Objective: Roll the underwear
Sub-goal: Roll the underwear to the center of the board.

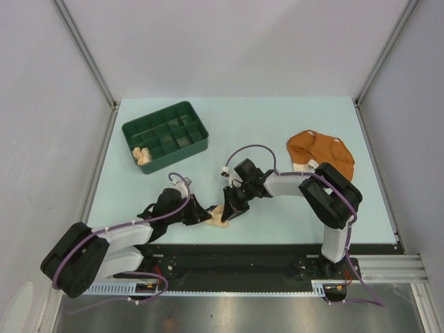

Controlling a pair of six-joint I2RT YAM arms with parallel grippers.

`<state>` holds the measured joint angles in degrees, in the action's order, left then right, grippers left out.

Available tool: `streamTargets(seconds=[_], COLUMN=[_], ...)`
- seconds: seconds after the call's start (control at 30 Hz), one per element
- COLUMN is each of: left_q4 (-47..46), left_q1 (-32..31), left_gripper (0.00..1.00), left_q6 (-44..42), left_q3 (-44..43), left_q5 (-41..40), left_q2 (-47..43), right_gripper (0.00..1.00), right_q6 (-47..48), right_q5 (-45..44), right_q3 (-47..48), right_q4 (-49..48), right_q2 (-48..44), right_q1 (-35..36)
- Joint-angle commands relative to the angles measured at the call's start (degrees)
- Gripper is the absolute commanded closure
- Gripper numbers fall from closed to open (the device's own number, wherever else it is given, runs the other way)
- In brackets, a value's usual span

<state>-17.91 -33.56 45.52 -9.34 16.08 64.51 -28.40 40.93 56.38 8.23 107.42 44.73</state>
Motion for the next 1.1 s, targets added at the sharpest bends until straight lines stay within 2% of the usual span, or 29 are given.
streamTargets(seconds=[0.0,0.1,0.13,0.37,0.6,0.9,1.07], left_q4=[5.87,7.09,7.45,11.05,15.00,19.23,20.37], left_q1=[0.08,0.07,0.08,-0.01,0.08,-0.72,-1.07], left_gripper=[0.84,0.87,0.87,0.88,0.88,0.88,0.88], left_q6=[-1.57,-3.14,-3.59,-7.89,-12.37,-15.19,-15.28], left_q3=[-2.60,-4.80,-5.33,-9.55,-12.45,-15.18,-16.32], left_q5=[-1.93,-0.70,-0.61,0.62,1.41,1.42,1.24], left_q2=[6.14,9.31,9.84,12.39,14.15,14.85,15.38], right_gripper=[0.71,0.57,0.49,0.27,0.25,0.26,0.26], right_q6=[2.82,5.72,6.68,13.10,15.13,11.18,10.65], right_q5=[-4.54,-6.37,-7.17,-12.80,-10.88,-3.76,-2.17], right_q3=[0.05,0.05,0.05,0.05,0.05,0.13,0.05], right_q4=[1.87,3.89,4.42,4.96,-1.18,-7.61,-7.79], right_q2=[-2.46,-5.01,-7.11,-13.55,-9.43,-2.57,-2.56], right_q1=[0.18,0.09,0.09,-2.71,-6.14,-6.32,-4.48])
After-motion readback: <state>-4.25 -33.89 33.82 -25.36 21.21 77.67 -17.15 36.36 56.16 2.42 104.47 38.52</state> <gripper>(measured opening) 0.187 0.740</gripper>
